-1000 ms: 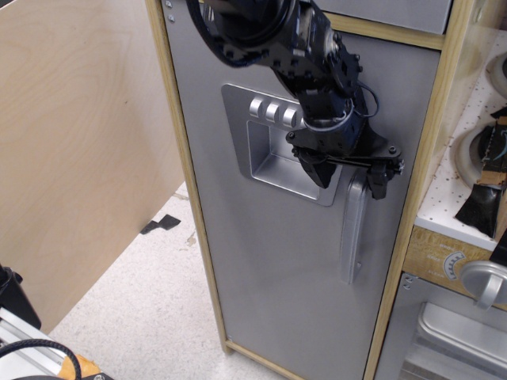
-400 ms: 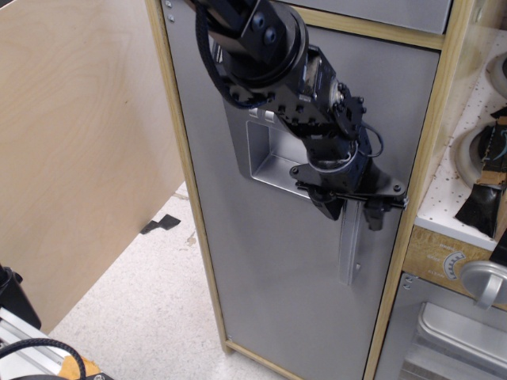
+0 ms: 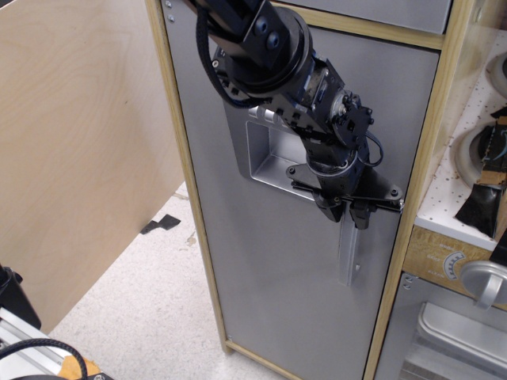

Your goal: Open fridge

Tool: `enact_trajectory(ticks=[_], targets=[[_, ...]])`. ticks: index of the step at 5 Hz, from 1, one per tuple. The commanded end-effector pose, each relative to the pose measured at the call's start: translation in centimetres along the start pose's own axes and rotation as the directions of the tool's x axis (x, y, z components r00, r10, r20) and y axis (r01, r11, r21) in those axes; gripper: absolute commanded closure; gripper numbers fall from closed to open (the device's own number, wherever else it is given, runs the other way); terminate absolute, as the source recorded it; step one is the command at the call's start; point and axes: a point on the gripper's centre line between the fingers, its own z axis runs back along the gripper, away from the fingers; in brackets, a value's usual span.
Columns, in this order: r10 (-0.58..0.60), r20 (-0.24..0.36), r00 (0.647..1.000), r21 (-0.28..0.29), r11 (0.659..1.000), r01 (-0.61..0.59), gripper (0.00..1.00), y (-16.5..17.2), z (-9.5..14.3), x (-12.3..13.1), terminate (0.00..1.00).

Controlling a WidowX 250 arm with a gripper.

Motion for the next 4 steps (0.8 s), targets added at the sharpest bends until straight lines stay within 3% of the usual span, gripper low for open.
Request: enact_trajectory(ticks=[1,3,4], targets=[[0.060,0.036,0.998,0.032,0.998,-0.062,1.00,0.4,2.9,-1.5,0.00],[0.111,0.000,0.994,0.089,0.990,-0.111,1.00,1.5,5.8,-4.2,0.00],[0.110,-0.076,0.991,0.091,0.991,-0.103,0.00,-0.6,6.2,-4.7,0.00]])
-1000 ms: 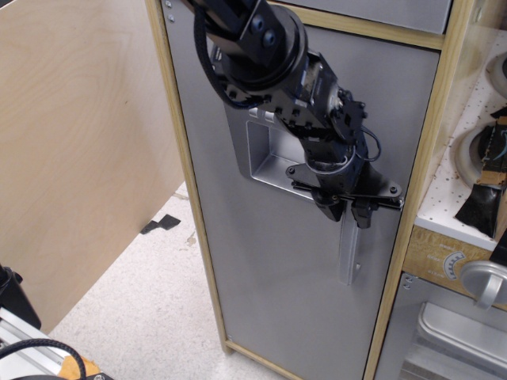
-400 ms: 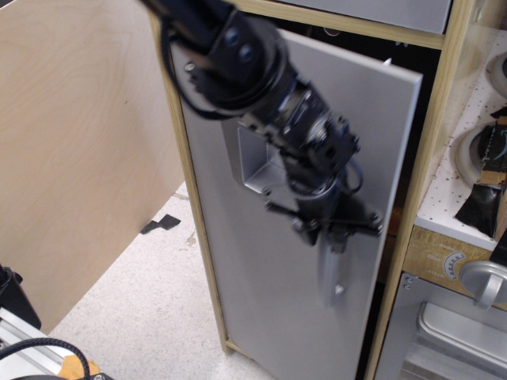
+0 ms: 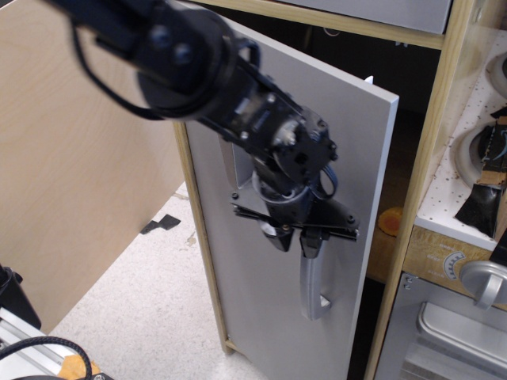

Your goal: Open fridge

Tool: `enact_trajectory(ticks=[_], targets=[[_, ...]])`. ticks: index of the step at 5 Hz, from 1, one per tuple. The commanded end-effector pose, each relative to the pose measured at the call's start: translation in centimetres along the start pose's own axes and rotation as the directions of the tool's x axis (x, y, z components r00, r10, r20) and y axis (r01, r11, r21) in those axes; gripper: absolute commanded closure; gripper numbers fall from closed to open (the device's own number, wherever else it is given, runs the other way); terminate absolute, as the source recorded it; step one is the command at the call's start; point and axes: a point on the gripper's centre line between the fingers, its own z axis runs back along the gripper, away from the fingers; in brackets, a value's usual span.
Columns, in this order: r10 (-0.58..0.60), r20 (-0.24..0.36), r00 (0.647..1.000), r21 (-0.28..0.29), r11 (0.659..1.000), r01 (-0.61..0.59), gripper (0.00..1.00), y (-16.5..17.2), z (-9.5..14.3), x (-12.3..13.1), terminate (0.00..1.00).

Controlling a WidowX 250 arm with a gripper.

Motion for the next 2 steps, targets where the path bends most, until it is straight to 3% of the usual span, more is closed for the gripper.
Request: enact_trajectory(ticks=[1,2], targets=[[-0.101,-0.069,0.993,-0.053,0.994,0.098,0.00,-5.5,1.8,-0.5,0.00],[-0.196,-0.079,0.977,-0.065,0.979,0.192,0.00,-8.4,2.4,-0.7,0.00]])
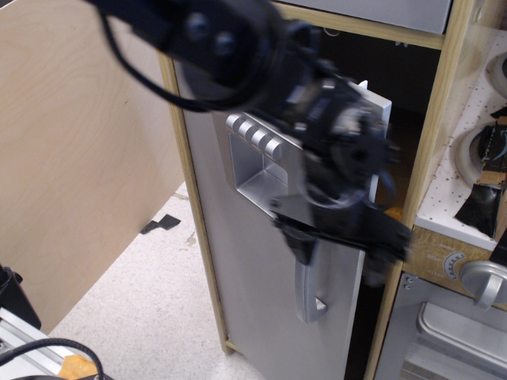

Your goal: Open fridge

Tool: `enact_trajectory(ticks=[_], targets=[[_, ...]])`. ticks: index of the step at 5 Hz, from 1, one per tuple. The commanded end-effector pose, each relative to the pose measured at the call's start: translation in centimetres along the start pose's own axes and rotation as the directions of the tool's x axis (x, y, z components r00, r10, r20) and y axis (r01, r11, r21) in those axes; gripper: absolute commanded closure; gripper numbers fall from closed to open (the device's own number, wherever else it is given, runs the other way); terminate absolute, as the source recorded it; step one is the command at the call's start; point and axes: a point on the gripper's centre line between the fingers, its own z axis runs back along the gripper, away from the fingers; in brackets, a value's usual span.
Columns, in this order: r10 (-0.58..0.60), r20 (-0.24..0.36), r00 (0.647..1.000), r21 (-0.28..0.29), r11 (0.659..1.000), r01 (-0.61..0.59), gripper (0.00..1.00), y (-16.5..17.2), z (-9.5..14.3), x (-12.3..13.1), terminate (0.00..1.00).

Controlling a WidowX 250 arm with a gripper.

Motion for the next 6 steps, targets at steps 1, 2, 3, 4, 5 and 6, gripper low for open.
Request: enact_trajectory(ticks=[1,2,3,4,5,6], targets=[[-0.196,0.010,0.981,-0.021,0.980,0.196,0.00,-6.2,1.9,1.4,0.00],[-0.224,0.053,0.973,-0.045,0.973,0.227,0.00,-8.6,1.8,2.5,0.00],[-0.318,0.103,0.943,-0.005,0.947,0.320,0.00,-8.0,1.8,5.9,0.00],[-0.394,0.110,0.913,0.025,0.919,0.393,0.00,-6.5,1.6,8.2,0.00],[-0.395,0.064,0.916,-0.001,0.918,0.396,0.00,-4.6,1.9,8.9,0.00],[-0.337,0.020,0.941,-0.010,0.941,0.337,0.00,-2.6,2.7,8.1,0.00]])
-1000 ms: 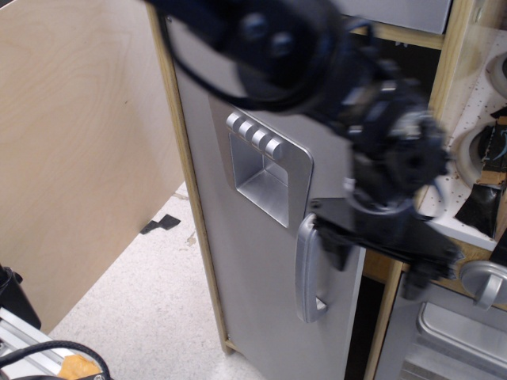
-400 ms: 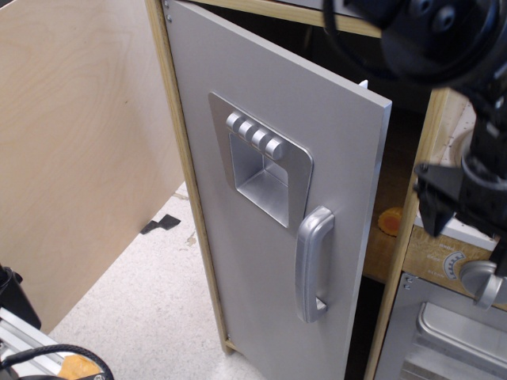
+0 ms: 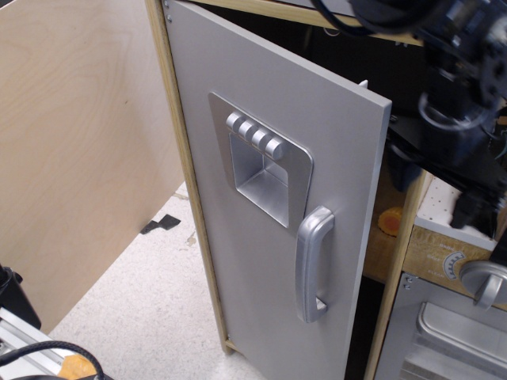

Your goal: Open fridge

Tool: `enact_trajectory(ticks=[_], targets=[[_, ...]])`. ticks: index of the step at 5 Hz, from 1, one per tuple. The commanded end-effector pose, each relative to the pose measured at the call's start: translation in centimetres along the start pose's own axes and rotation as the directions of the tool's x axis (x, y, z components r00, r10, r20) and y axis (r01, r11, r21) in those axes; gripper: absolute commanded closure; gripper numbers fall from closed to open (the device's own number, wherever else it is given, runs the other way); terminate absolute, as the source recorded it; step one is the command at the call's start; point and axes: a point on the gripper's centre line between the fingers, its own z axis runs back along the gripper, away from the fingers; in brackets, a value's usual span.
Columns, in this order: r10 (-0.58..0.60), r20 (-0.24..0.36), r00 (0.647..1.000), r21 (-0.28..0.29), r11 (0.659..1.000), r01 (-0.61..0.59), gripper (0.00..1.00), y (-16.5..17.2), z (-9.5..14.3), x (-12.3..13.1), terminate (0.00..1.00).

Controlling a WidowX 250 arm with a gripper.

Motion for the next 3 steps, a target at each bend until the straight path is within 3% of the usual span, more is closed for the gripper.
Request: enact_trajectory(ticks=[1,3], targets=[[0.085,-0.042,0.995,-0.014,0.996,-0.086,0.00,1.6,3.1,-2.1,0.00],[0.124,-0.149,0.981,0.032,0.992,-0.121,0.00,2.8,5.1,-6.2,0.00]])
